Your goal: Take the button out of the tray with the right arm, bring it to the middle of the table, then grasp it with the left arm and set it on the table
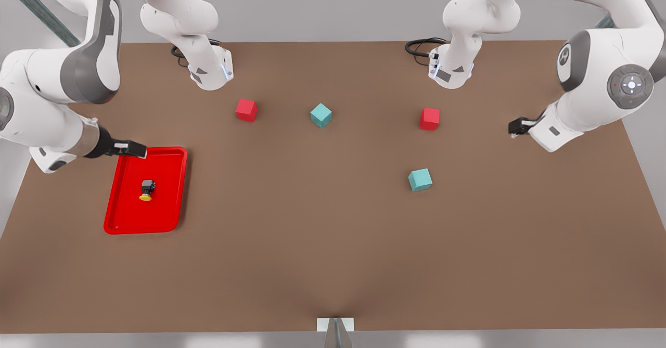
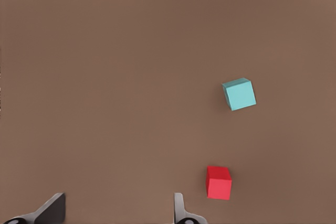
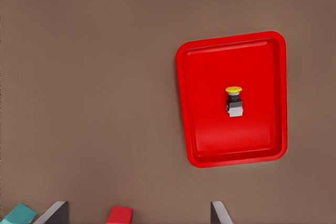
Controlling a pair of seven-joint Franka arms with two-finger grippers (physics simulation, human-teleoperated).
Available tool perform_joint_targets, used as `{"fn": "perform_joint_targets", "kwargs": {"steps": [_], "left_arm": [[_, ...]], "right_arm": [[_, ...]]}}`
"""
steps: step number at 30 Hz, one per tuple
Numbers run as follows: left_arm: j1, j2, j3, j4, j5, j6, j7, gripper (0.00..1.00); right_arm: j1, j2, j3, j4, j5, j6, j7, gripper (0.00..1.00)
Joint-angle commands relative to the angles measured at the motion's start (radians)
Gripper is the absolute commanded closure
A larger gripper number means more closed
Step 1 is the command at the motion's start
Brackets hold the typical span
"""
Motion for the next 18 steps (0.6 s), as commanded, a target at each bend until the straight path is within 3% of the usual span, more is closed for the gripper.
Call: {"fn": "perform_joint_targets", "kwargs": {"steps": [1, 2, 6, 8, 10, 14, 16, 18], "left_arm": [[-0.020, -0.002, 0.000, 0.000, -0.009, 0.133, 0.030, 0.00], [-0.022, 0.000, 0.000, 0.000, -0.007, 0.133, 0.030, 0.00], [-0.022, 0.000, -0.001, 0.000, -0.007, 0.131, 0.030, 0.00], [-0.023, 0.000, -0.001, 0.000, -0.007, 0.128, 0.028, 0.00], [-0.025, 0.000, -0.004, -0.002, -0.009, 0.117, 0.031, 0.00], [-0.025, 0.001, -0.004, -0.002, -0.036, 0.097, 0.035, 0.00], [-0.025, 0.004, -0.004, -0.002, -0.036, 0.097, 0.035, 0.00], [-0.026, 0.006, -0.006, -0.002, -0.035, 0.097, 0.033, 0.00]], "right_arm": [[-0.001, 0.003, 0.000, 0.000, 0.010, 0.044, 0.027, 0.00], [0.001, 0.012, 0.000, -0.051, 0.010, 0.054, 0.032, 0.00], [-0.013, 0.078, 0.000, -0.556, -0.124, 0.753, 0.025, 0.00], [-0.059, 0.110, 0.000, -0.652, -0.116, 0.926, 0.027, 0.00], [-0.126, 0.205, 0.000, -0.632, -0.075, 0.952, 0.013, 0.00], [-0.198, 0.230, 0.000, -0.631, -0.070, 0.952, -0.091, 0.00], [-0.220, 0.228, 0.000, -0.628, -0.068, 0.952, -0.451, 0.00], [-0.221, 0.227, 0.000, -0.620, -0.072, 0.952, -0.481, 0.00]]}}
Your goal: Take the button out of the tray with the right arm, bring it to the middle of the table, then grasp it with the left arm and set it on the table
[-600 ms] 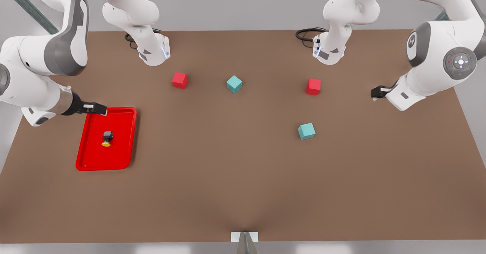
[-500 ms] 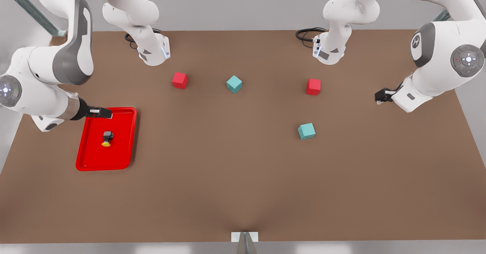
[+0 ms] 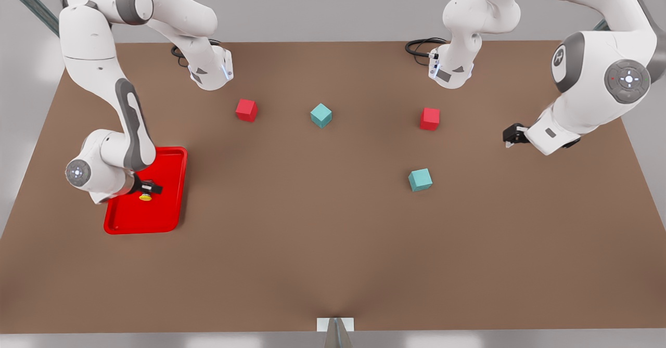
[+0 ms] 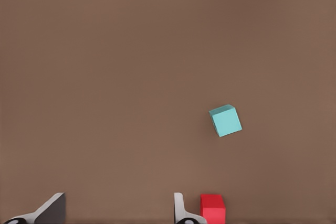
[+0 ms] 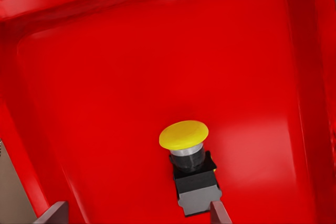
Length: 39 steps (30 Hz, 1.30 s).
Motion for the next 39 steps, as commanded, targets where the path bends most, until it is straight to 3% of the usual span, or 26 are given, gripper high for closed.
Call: {"fn": "perform_joint_targets", "kwargs": {"steps": [1, 32, 35, 39], "left_arm": [[-0.003, 0.000, 0.000, 0.000, -0.001, -0.002, 0.011, 0.00], [-0.007, 0.021, 0.000, 0.000, -0.001, 0.003, 0.007, 0.00], [-0.007, 0.021, 0.000, 0.000, -0.001, 0.002, 0.007, 0.00], [-0.007, 0.021, 0.001, 0.000, -0.001, 0.000, 0.007, 0.00]], "right_arm": [[-0.002, -0.001, 0.000, 0.007, 0.000, 0.090, -0.391, 0.00], [-0.056, 0.063, -0.002, -0.064, -0.004, 0.133, -0.372, 0.00], [-0.054, 0.063, -0.002, -0.064, -0.004, 0.124, -0.182, 0.00], [-0.054, 0.063, -0.002, -0.064, -0.004, 0.122, -0.178, 0.00]]}}
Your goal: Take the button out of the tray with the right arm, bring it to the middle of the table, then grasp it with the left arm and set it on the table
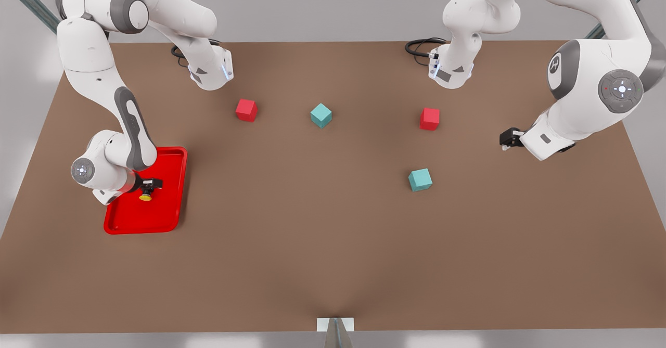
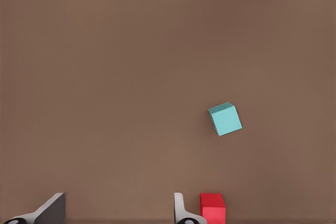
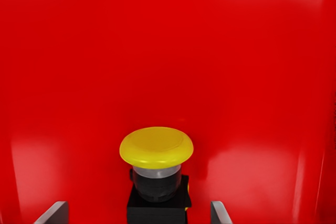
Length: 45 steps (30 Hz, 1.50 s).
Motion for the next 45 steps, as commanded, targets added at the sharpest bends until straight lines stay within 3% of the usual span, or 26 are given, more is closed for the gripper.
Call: {"fn": "perform_joint_targets", "kwargs": {"steps": [1, 2, 3, 4, 6, 9, 19, 22, 27, 34, 39, 44, 45], "left_arm": [[0.000, -0.001, 0.000, 0.000, -0.001, -0.002, 0.001, 0.00], [0.000, -0.001, 0.000, 0.000, -0.001, -0.002, 0.001, 0.00], [0.000, -0.001, 0.000, 0.000, -0.001, -0.002, 0.001, 0.00], [0.000, -0.001, 0.000, 0.000, -0.001, -0.002, 0.001, 0.00], [0.000, -0.001, 0.000, 0.000, -0.001, -0.002, 0.001, 0.00], [0.000, -0.001, 0.000, 0.000, -0.001, -0.002, 0.001, 0.00], [0.000, -0.001, 0.002, 0.000, -0.002, 0.001, 0.002, 0.00], [0.000, -0.001, 0.002, 0.000, -0.002, 0.003, 0.002, 0.00], [0.000, 0.005, 0.002, 0.000, -0.002, 0.003, 0.002, 0.00], [0.000, 0.007, 0.002, 0.000, -0.002, 0.001, 0.002, 0.00], [0.000, 0.008, 0.002, 0.000, -0.002, 0.003, 0.002, 0.00], [0.000, 0.014, 0.002, 0.000, -0.002, 0.004, 0.002, 0.00], [0.000, 0.014, 0.002, 0.000, -0.002, 0.004, 0.002, 0.00]], "right_arm": [[0.000, 0.000, 0.000, 0.000, 0.002, 0.000, 0.103, 0.00], [0.000, 0.000, 0.000, 0.002, 0.002, 0.000, 0.101, 0.00], [0.000, 0.000, 0.000, 0.002, -0.001, 0.000, 0.094, 0.28], [0.000, -0.002, -0.001, 0.002, -0.004, -0.001, 0.091, 0.48], [0.000, 0.000, -0.001, 0.004, -0.004, -0.001, 0.081, 0.58], [0.003, -0.003, 0.000, 0.008, -0.006, -0.009, 0.051, 0.63], [0.069, -0.046, 0.000, 0.039, -0.004, -0.121, 0.057, 0.61], [0.287, -0.101, 0.002, 0.115, 0.027, -0.269, 0.271, 0.61], [0.601, -0.091, 0.002, 0.255, 0.148, -0.311, 0.609, 0.61], [0.985, 0.261, -0.001, 0.770, 0.407, -0.286, 1.310, 0.61], [1.066, 0.371, -0.005, 0.795, 0.433, -0.121, 1.375, 0.61], [1.081, 0.428, -0.006, 0.790, 0.430, -0.108, 1.244, 0.58], [1.081, 0.432, -0.006, 0.789, 0.429, -0.096, 1.243, 0.00]]}}
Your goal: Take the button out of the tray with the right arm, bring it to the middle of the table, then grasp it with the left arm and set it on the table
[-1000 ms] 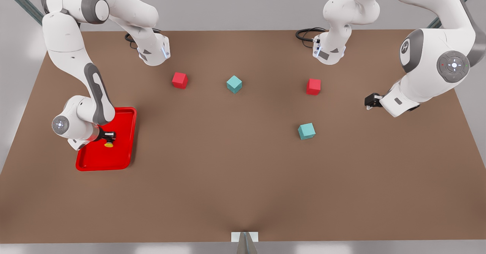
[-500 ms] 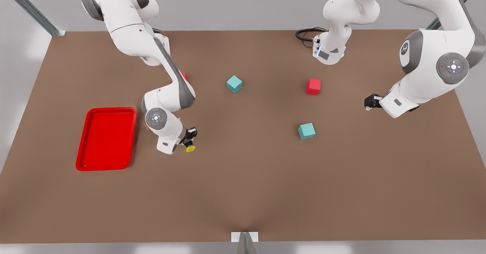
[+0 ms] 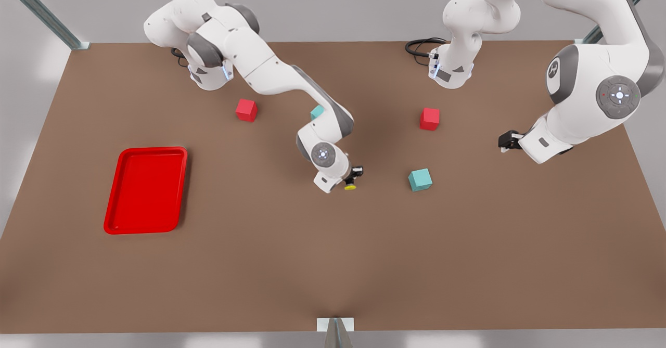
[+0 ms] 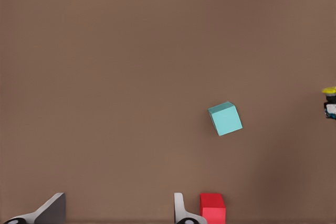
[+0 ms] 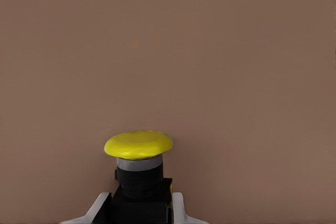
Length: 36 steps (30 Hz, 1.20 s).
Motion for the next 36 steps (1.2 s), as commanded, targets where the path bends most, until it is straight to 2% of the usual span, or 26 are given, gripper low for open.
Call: {"fn": "perform_joint_targets", "kwargs": {"steps": [1, 4, 5, 6, 7, 8, 9, 10, 11, 13, 14, 16, 17, 18, 20, 23, 26, 28, 36], "left_arm": [[0.000, 0.000, 0.000, 0.000, 0.001, 0.001, 0.000, 0.00], [0.000, 0.005, 0.000, 0.000, 0.001, 0.001, 0.000, 0.00], [0.000, 0.005, 0.000, 0.000, 0.001, 0.001, 0.000, 0.00], [0.000, 0.005, 0.000, 0.000, 0.002, 0.001, 0.000, 0.00], [0.000, 0.005, 0.000, 0.000, 0.001, 0.001, 0.000, 0.00], [0.000, 0.005, 0.000, 0.000, 0.001, 0.001, 0.000, 0.00], [0.000, 0.005, 0.000, 0.000, 0.001, 0.001, 0.000, 0.00], [-0.006, 0.017, -0.005, 0.000, -0.001, 0.002, -0.009, 0.00], [-0.072, 0.052, -0.005, 0.000, -0.104, 0.013, -0.216, 0.00], [-0.311, 0.134, -0.003, 0.000, -0.151, 0.134, -0.711, 0.00], [-0.383, 0.174, -0.005, 0.000, -0.151, 0.186, -0.810, 0.00], [-0.477, 0.236, -0.005, 0.000, -0.151, 0.255, -0.955, 0.00], [-0.502, 0.261, -0.005, 0.000, -0.153, 0.272, -0.975, 0.00], [-0.538, 0.302, -0.005, 0.000, -0.190, 0.313, -0.982, 0.00], [-0.618, 0.413, -0.005, 0.002, -0.185, 0.422, -0.979, 0.00], [-0.649, 0.537, -0.003, -0.004, -0.202, 0.691, -1.029, 0.00], [-0.635, 0.582, 0.020, -0.084, -0.197, 0.978, -1.196, 0.00], [-0.624, 0.574, 0.020, -0.165, -0.167, 1.096, -1.193, 0.00], [-0.615, 0.534, 0.012, -0.227, -0.065, 1.008, -1.028, 0.00]], "right_arm": [[0.006, 0.004, 0.001, -0.002, -0.006, 0.060, 0.423, 0.00], [0.004, -0.002, -0.001, -0.002, -0.006, 0.058, 0.425, 0.00], [-0.014, -0.081, 0.001, -0.031, -0.004, -0.050, 0.416, 0.00], [-0.161, -0.325, 0.001, -0.034, -0.012, -0.532, 0.161, 0.00], [-0.397, -0.443, -0.001, 0.033, -0.138, -0.904, -0.118, 0.00], [-0.615, -0.441, -0.002, 0.268, -0.300, -1.100, -0.406, 0.00], [-0.752, -0.437, 0.001, 0.291, -0.332, -1.103, -0.542, 0.00], [-0.819, -0.436, -0.005, 0.293, -0.338, -1.097, -0.542, 0.00], [-0.907, -0.437, -0.001, 0.302, -0.263, -1.086, -0.587, 0.00], [-0.824, -0.448, 0.002, 0.307, -0.248, -1.180, -0.581, 0.00], [-0.789, -0.460, 0.001, 0.334, -0.216, -1.180, -0.583, 0.00], [-0.789, -0.459, -0.002, 0.376, -0.220, -1.168, -0.577, 0.00], [-0.787, -0.459, 0.008, 0.367, -0.175, -1.171, -0.581, 0.00], [-0.790, -0.396, 0.008, 0.330, -0.099, -1.162, -0.572, 0.00], [-0.780, -0.388, 0.008, 0.330, -0.105, -1.142, -0.574, 0.00], [-0.781, -0.387, 0.008, 0.328, -0.124, -1.128, -0.575, 0.00], [-0.790, -0.384, 0.008, 0.294, -0.170, -1.128, -0.589, 0.00], [-0.801, -0.385, 0.008, 0.291, -0.167, -1.128, -0.606, 0.00], [-0.810, -0.384, 0.008, 0.291, -0.160, -1.128, -0.615, 0.00]]}}
